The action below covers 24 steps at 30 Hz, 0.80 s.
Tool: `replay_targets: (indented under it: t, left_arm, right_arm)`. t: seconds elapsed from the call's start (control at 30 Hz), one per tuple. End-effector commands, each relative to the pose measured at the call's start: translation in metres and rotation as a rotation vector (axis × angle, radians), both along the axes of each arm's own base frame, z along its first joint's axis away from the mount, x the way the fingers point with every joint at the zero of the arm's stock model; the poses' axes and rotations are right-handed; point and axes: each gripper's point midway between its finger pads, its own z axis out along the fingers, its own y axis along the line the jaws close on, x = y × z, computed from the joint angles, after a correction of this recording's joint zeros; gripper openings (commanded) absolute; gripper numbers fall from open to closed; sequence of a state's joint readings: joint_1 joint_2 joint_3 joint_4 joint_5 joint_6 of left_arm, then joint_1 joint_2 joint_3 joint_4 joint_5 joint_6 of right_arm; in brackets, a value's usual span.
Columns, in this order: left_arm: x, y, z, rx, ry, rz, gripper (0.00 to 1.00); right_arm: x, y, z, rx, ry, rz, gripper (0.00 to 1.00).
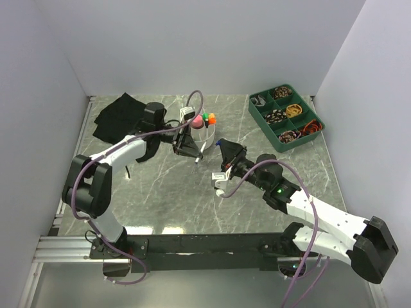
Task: Sort the stationery into containers
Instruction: Close the pen cap on the pen.
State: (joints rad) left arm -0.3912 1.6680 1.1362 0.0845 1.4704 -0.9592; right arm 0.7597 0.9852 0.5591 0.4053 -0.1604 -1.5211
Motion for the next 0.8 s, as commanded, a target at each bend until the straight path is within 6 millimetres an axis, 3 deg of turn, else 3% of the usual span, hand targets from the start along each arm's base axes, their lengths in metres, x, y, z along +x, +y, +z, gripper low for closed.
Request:
replay_targets:
  t: [0.0,0.27,0.47,0.5,0.63,0.77]
  left_arm:
    - [-0.030,0.023,0.045,-0.104,-0.135,-0.215,0.01]
    - [-0.036,0.023,0.043,-0.105,-0.135,-0.224,0.01]
    - [-0.032,0.023,0.030,-0.085,-0.150,-0.224,0.01]
    - [-0.024,0.021,0.033,-0.088,-0.163,-0.221,0.01]
    - [0.006,0.011,0.057,-0.116,-0.261,-0.216,0.01]
    - [0.040,0.013,0.069,-0.129,-0.335,-0.182,0.01]
  right_arm:
    - [-0.011,0.013,0.040,0.046,-0.094,0.098,0.00]
    - [0.002,0.018,0.035,0.034,-0.060,0.082,0.00]
    - [0.015,0.001,0.035,-0.005,-0.087,0.081,0.00]
    - [0.016,-0.004,0.029,-0.028,-0.067,0.079,0.00]
    - [0.018,-0.029,0.045,-0.024,-0.063,0.038,0.00]
    - [0.017,-0.043,0.054,-0.023,-0.063,-0.001,0.00]
